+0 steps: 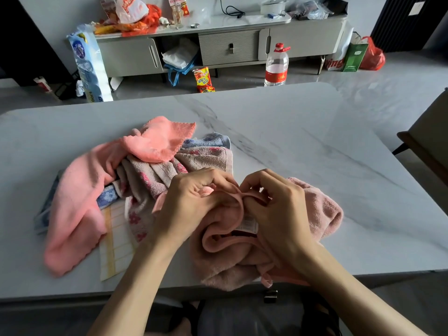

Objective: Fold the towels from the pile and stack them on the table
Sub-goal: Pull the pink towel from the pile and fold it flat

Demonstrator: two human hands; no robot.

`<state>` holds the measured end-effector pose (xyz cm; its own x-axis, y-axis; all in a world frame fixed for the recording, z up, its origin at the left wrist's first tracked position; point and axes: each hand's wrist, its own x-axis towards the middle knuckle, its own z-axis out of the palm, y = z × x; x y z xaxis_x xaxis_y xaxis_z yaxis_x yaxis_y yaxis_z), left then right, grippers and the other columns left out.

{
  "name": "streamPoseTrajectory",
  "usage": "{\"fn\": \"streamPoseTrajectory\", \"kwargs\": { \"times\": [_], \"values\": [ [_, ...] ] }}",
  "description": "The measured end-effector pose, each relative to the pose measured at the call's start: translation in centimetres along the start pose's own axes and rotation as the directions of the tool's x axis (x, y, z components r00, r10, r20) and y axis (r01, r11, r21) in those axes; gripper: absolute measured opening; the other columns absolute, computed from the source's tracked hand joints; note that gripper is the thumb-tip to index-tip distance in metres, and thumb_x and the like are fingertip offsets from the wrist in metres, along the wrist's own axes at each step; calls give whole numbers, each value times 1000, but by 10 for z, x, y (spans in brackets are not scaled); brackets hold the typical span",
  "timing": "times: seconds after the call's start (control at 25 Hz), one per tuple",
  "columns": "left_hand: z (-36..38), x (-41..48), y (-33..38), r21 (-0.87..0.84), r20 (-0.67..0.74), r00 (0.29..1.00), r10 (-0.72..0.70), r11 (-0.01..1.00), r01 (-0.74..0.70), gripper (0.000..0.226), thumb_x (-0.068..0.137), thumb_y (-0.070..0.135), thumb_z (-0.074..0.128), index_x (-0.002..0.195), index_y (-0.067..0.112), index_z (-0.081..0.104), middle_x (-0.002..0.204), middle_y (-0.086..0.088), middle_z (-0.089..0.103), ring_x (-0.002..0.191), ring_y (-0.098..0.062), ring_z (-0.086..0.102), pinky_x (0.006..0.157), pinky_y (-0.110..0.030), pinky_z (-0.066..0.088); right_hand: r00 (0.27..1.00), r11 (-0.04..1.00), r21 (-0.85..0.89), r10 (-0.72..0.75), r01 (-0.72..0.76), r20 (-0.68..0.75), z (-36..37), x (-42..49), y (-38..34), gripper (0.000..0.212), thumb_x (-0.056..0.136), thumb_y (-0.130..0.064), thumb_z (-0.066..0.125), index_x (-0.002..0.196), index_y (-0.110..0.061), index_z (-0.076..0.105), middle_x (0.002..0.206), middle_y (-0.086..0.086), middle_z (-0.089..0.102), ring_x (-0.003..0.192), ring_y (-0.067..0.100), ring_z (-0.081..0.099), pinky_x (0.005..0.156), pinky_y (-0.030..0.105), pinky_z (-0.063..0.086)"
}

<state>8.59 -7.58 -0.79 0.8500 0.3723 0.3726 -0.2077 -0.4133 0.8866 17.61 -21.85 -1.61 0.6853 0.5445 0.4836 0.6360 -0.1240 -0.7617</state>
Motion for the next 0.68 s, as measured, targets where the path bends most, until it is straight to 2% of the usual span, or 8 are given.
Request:
{"fn": "streamPoseTrajectory", "kwargs": {
  "times": [0.2, 0.28, 0.36, 0.44, 0.56, 0.64, 0.68],
  "values": [
    [2, 1, -1, 34, -88, 996, -30, 999, 33, 7, 70, 17, 77, 75, 21, 74, 80, 7, 76, 73, -8, 70, 71, -20, 53, 1000, 1000, 8, -15, 15, 2, 1, 1, 0, 23, 68, 5, 68, 75, -17, 64, 71, -9, 62, 63, 7, 53, 60, 14, 39],
    [2, 2, -1, 37, -135, 989, -58, 997, 64, 16, 70, 13, 78, 79, 25, 74, 75, 8, 75, 69, -5, 68, 68, -18, 52, 999, 1000, 13, -21, 20, 33, 0, 1, 0, 20, 71, -1, 70, 80, -18, 65, 73, -9, 63, 65, 10, 56, 61, 19, 44],
    [1, 4, 1, 69, -150, 987, -61, 995, 72, 32, 73, 5, 78, 92, 30, 73, 75, 10, 73, 69, -2, 67, 69, -16, 51, 998, 999, 16, -36, 35, 52, -1, 0, 0, 18, 74, -6, 71, 85, -19, 65, 77, -9, 65, 69, 10, 60, 63, 23, 47],
    [-1, 7, 1, 142, -133, 990, -36, 988, 55, 30, 77, 6, 76, 99, 26, 73, 78, 10, 73, 72, -2, 66, 71, -19, 51, 997, 999, 17, -41, 40, 64, -1, 1, 1, 19, 76, -7, 72, 90, -20, 66, 82, -10, 67, 74, 9, 63, 66, 25, 49],
    [1, 9, 4, 229, -176, 984, -10, 972, 50, 15, 77, 14, 72, 85, 25, 76, 80, 11, 74, 75, -10, 68, 73, -26, 53, 991, 1000, 6, -19, 18, 134, -4, 1, 3, 25, 80, -13, 72, 101, -24, 63, 91, -15, 67, 79, 5, 63, 71, 19, 47],
    [1, 12, 16, 225, -255, 967, 7, 973, 52, 21, 79, 8, 70, 80, 29, 73, 79, 16, 74, 75, -6, 68, 73, -20, 51, 980, 997, -71, -8, 23, 199, -10, -3, 5, 34, 80, -18, 71, 110, -27, 59, 92, -18, 63, 78, 2, 57, 70, 15, 41],
    [0, 14, 26, 210, -294, 956, 18, 977, 46, 26, 81, 3, 69, 79, 29, 71, 78, 19, 72, 75, -1, 67, 73, -15, 48, 977, 992, -128, 5, 23, 211, -16, -5, 7, 36, 80, -18, 70, 112, -28, 56, 90, -17, 60, 78, 3, 53, 69, 18, 38]
  ]
}}
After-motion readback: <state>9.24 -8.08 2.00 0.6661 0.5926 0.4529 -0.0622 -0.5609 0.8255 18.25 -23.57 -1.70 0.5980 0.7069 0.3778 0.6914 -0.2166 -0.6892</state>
